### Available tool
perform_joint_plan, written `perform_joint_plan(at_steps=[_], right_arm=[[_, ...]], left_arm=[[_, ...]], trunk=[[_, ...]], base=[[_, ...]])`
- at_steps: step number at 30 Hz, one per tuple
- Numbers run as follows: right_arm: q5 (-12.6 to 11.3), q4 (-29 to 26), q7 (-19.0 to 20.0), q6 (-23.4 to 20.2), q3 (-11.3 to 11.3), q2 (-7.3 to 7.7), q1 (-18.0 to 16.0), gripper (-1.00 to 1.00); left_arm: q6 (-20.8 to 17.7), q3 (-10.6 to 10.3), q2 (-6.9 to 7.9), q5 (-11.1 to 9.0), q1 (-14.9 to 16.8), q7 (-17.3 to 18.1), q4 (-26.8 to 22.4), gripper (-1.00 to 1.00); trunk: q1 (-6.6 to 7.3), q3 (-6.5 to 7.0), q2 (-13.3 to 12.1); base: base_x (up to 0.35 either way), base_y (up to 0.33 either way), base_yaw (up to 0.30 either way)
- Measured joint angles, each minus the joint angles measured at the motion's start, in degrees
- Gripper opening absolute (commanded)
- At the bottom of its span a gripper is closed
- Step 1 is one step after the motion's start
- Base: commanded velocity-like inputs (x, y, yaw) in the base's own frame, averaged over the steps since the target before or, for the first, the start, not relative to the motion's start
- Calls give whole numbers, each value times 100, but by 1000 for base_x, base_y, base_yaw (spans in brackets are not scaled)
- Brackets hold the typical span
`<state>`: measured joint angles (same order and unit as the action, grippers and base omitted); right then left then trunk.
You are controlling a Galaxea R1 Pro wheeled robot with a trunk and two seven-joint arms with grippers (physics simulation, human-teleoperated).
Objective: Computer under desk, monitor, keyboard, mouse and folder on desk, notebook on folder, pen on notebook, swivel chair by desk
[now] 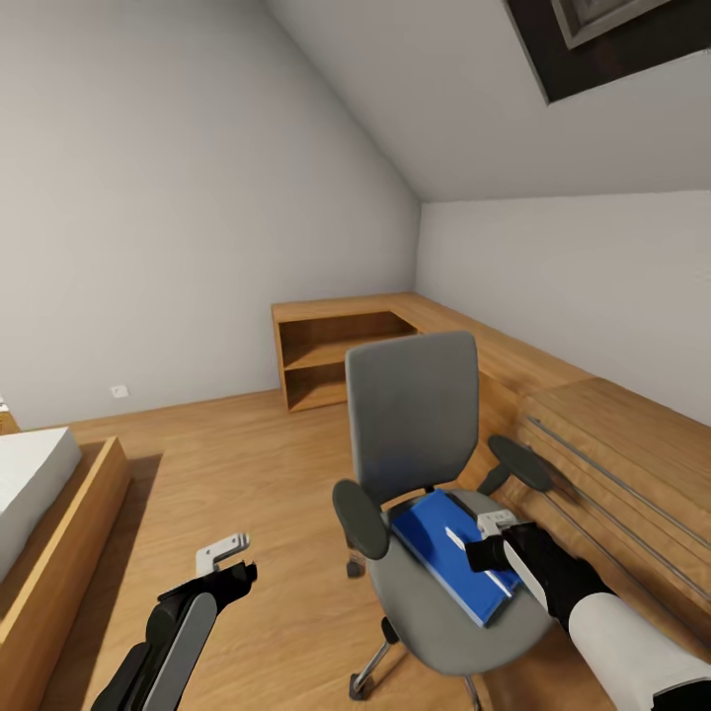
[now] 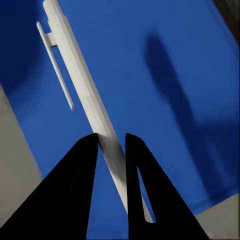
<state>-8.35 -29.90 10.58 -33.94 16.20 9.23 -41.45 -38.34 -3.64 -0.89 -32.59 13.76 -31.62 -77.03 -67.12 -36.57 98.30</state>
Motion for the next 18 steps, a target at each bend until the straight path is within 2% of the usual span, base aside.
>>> perform_joint_plan(at_steps=[3, 5, 9, 10, 11, 14, 16, 18], right_arm=[[-1, -169, -54, 316, -1, 1, 8, -100], [-5, -346, -74, 372, -2, 5, 18, -100], [-18, -1038, -278, 388, -8, 13, 187, -100], [-32, -1465, -580, 357, -13, 12, 374, -100], [-89, -2159, -1238, 320, -37, 6, 715, -100], [-235, -2912, -1969, 271, -60, -6, 1076, -100], [-554, -3561, -2529, 143, -64, -12, 1382, -100], [-802, -3926, -2775, -2, -64, -7, 1550, -100]], left_arm=[[0, 0, -6, 11, 0, -4, 123, 100], [0, 0, -7, 18, 0, -5, 166, 100], [0, 6, -3, 23, 0, -5, 202, 100], [0, 8, -1, 23, 0, -6, 207, 100], [0, 9, 0, 24, 0, -6, 208, 100], [0, 12, 1, 29, 0, -6, 206, 100], [0, 20, 1, 31, 0, -6, 205, 100], [0, 23, 1, 31, 0, -6, 205, 100]], trunk=[[68, 54, -120], [112, 90, -200], [201, 162, -361], [223, 180, -401], [245, 197, -440], [310, 252, -561], [353, 287, -642], [396, 323, -722]], base=[[-152, 0, 0], [-60, 0, 0], [-19, 0, 0], [-3, 0, 0], [-3, 0, 0], [-58, 0, 0], [-213, 0, 0], [-278, 0, 0]])
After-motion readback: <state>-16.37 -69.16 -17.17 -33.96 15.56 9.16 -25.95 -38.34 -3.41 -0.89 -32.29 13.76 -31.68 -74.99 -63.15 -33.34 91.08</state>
